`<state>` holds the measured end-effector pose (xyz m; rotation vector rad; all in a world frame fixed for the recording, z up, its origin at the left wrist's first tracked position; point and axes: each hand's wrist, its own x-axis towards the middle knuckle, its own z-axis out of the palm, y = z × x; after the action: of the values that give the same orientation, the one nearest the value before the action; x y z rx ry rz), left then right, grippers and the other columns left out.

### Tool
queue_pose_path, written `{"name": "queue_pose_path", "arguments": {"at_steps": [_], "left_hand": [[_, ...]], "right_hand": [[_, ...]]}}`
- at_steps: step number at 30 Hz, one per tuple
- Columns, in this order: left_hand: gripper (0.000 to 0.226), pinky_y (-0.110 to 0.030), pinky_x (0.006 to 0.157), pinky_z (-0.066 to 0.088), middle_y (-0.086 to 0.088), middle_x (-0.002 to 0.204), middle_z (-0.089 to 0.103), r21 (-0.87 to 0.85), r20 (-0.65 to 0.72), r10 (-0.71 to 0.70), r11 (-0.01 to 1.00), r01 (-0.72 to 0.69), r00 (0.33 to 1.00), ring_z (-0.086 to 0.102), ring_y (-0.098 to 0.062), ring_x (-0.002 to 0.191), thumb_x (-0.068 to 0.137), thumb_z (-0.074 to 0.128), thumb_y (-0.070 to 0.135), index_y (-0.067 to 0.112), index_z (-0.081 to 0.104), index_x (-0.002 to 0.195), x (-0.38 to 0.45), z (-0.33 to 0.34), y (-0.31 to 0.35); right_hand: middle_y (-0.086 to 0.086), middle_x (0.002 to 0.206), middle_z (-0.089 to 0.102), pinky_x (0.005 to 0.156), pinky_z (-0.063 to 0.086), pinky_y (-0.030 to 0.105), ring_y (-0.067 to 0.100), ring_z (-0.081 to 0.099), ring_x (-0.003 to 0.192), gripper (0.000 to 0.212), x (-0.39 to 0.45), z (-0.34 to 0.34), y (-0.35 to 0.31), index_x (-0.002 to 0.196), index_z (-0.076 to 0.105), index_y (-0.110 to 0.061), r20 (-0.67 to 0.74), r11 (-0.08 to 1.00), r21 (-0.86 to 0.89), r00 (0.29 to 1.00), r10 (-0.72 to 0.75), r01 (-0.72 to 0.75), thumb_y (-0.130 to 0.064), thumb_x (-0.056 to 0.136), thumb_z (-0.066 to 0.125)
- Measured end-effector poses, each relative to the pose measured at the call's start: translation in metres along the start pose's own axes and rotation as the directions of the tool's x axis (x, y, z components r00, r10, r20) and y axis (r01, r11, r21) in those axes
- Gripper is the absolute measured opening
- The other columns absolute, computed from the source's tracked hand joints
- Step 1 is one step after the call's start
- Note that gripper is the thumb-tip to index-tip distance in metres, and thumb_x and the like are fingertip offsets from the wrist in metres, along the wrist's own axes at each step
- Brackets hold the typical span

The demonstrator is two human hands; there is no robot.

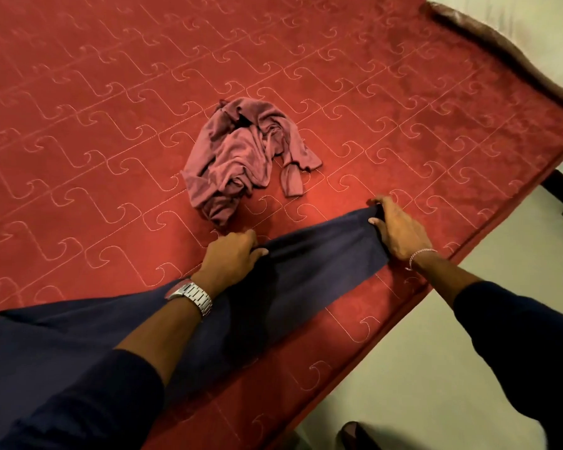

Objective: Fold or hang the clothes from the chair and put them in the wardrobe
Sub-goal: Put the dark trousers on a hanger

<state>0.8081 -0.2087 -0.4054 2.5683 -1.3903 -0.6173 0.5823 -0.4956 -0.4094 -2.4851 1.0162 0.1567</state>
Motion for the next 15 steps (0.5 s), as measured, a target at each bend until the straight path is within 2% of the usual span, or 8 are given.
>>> {"name": "queue_pose_path", "arguments": {"at_steps": [3, 5, 7, 9, 11, 12, 13, 15], "left_hand": [[0.048, -0.035, 0.066, 0.045, -0.003, 0.085, 0.066, 0.036, 0.043, -0.037, 0.999, 0.035, 0.998, 0.065, -0.031, 0.083, 0.091, 0.050, 0.067, 0.022, 0.064, 0.093, -0.010, -0.004, -0.009], [0.060, -0.030, 0.060, 0.045, 0.003, 0.066, 0.057, 0.050, 0.169, -0.007, 0.999, -0.001, 0.986, 0.060, -0.022, 0.067, 0.086, 0.049, 0.076, 0.019, 0.063, 0.075, -0.017, -0.012, -0.019], [0.069, -0.027, 0.054, 0.041, 0.004, 0.058, 0.054, 0.051, 0.334, 0.001, 0.999, -0.019, 0.942, 0.055, -0.016, 0.056, 0.079, 0.051, 0.082, 0.016, 0.056, 0.062, -0.028, -0.023, -0.037], [0.072, -0.027, 0.063, 0.049, 0.004, 0.071, 0.066, 0.037, 0.475, -0.050, 0.999, 0.037, 0.879, 0.062, -0.014, 0.066, 0.070, 0.053, 0.088, 0.017, 0.065, 0.074, -0.041, -0.032, -0.070], [0.085, -0.029, 0.082, 0.055, 0.006, 0.094, 0.072, 0.042, 0.556, -0.098, 0.995, 0.090, 0.825, 0.067, -0.014, 0.086, 0.060, 0.054, 0.095, 0.022, 0.071, 0.101, -0.060, -0.043, -0.106], [0.092, -0.031, 0.087, 0.054, 0.007, 0.101, 0.072, 0.053, 0.574, -0.128, 0.991, 0.120, 0.809, 0.067, -0.013, 0.091, 0.054, 0.054, 0.098, 0.025, 0.069, 0.108, -0.069, -0.048, -0.122], [0.092, -0.030, 0.086, 0.054, 0.007, 0.103, 0.072, 0.055, 0.578, -0.163, 0.985, 0.162, 0.800, 0.066, -0.013, 0.092, 0.052, 0.057, 0.098, 0.026, 0.067, 0.108, -0.078, -0.053, -0.138], [0.068, -0.026, 0.075, 0.050, 0.005, 0.097, 0.070, 0.115, 0.585, -0.261, 0.964, 0.240, 0.768, 0.064, -0.012, 0.086, 0.061, 0.068, 0.085, 0.026, 0.062, 0.095, -0.093, -0.065, -0.163]], "right_hand": [[0.013, 0.131, 0.046, 0.080, 0.049, 0.055, 0.047, 0.062, 0.102, 0.040, -0.007, 0.004, -0.006, 0.146, 0.029, -0.033, -0.002, 0.990, -0.134, 0.999, 0.053, -0.053, -0.041, 0.107, 0.034], [0.014, 0.125, 0.044, 0.079, 0.051, 0.056, 0.044, 0.060, 0.101, 0.042, -0.009, 0.006, -0.013, 0.148, 0.026, -0.037, -0.009, 0.974, -0.223, 0.999, 0.049, -0.050, -0.037, 0.107, 0.033], [0.015, 0.122, 0.045, 0.080, 0.048, 0.052, 0.040, 0.053, 0.102, 0.051, -0.007, 0.012, -0.020, 0.151, 0.026, -0.037, -0.084, 0.927, -0.373, 0.996, -0.002, -0.029, -0.024, 0.104, 0.042], [0.016, 0.127, 0.047, 0.081, 0.045, 0.050, 0.039, 0.050, 0.105, 0.065, -0.010, 0.015, -0.027, 0.150, 0.031, -0.038, -0.139, 0.852, -0.523, 0.986, -0.088, 0.002, -0.014, 0.095, 0.053], [0.017, 0.134, 0.046, 0.086, 0.045, 0.051, 0.039, 0.048, 0.113, 0.068, -0.009, 0.019, -0.027, 0.151, 0.034, -0.038, -0.082, 0.801, -0.594, 0.985, -0.153, 0.075, -0.014, 0.091, 0.055], [0.016, 0.136, 0.045, 0.088, 0.046, 0.051, 0.039, 0.047, 0.117, 0.067, -0.008, 0.020, -0.026, 0.151, 0.033, -0.037, -0.048, 0.797, -0.597, 0.987, -0.153, 0.095, -0.015, 0.092, 0.054], [0.015, 0.138, 0.044, 0.091, 0.047, 0.051, 0.038, 0.047, 0.120, 0.066, -0.007, 0.021, -0.027, 0.152, 0.032, -0.036, -0.014, 0.799, -0.593, 0.991, -0.135, 0.101, -0.016, 0.093, 0.053], [0.013, 0.139, 0.043, 0.094, 0.046, 0.052, 0.039, 0.046, 0.121, 0.065, -0.004, 0.022, -0.028, 0.152, 0.032, -0.035, 0.013, 0.801, -0.592, 0.995, -0.095, 0.084, -0.019, 0.093, 0.056]]}}
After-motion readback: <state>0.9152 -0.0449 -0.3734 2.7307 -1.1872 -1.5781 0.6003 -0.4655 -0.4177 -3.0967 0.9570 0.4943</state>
